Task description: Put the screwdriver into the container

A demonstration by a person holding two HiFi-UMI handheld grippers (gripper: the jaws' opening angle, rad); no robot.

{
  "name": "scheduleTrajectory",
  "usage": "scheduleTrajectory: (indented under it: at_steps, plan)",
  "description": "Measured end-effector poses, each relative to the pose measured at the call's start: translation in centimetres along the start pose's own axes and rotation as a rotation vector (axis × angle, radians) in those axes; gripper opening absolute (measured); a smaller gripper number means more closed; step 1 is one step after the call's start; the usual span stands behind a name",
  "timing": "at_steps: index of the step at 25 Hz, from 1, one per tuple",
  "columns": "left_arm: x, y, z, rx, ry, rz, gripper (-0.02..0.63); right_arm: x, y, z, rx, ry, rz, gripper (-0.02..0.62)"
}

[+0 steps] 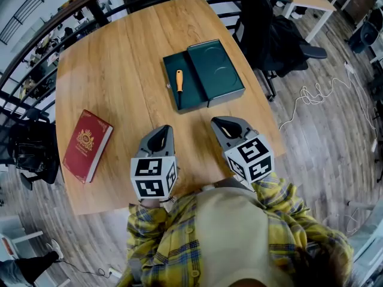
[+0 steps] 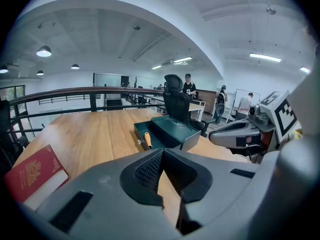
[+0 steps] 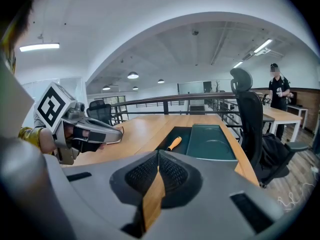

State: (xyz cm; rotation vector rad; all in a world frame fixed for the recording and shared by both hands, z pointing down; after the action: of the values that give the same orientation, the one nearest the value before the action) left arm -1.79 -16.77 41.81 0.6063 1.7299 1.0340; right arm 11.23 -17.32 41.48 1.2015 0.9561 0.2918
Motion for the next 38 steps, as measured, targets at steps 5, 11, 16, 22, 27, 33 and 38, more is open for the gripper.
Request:
scheduleTrajectory:
  at_steps: [5,11,16,22,27,33,38]
  plan:
    - [0.9,0.2,-0.1,0.024,-0.016,0.022,0.009,-0.1,0.1,-0.1,0.0,0.005,-0.007,0.066]
    - [1.6,0.4,-0.7,0.054,-0.041,0.059,0.009,-0.2,0.2,-0.1,-0.002,0.013,-0.013,0.066]
    - [1.8,0.8,-0.9,0.064,-0.056,0.065,0.009,-0.2,0.3,0.1,0.003,0.024,-0.021,0.064]
    - [1.9,1.2,-0.8,0.073,-0.062,0.061,0.009,0.0,0.5,0.4,-0.002,0.033,-0.021,0.064]
    - [2.1,1.1,-1.0,0.087,-0.063,0.065,0.009,0.0,0.6,0.4,-0.008,0.03,-0.022,0.064]
    - [2.2,1.2,-1.0,0.092,-0.064,0.07,0.009,0.0,0.6,0.2,-0.006,0.031,-0.024,0.064]
    - [2.1,1.2,-0.9,0.097,-0.061,0.075,0.009,0.1,0.8,0.5,-0.009,0.036,-0.027,0.064]
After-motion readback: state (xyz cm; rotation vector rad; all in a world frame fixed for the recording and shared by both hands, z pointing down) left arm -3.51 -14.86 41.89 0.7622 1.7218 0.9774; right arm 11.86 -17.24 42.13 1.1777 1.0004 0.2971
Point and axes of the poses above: the fingertips, and each gripper's own axes: x backward along the fingers, z to its right, y out of its underside, the point moved 1 cm from there along x, backward along the fingers, and after that the axes turned 2 degrees about x, right-handed, at the moved point
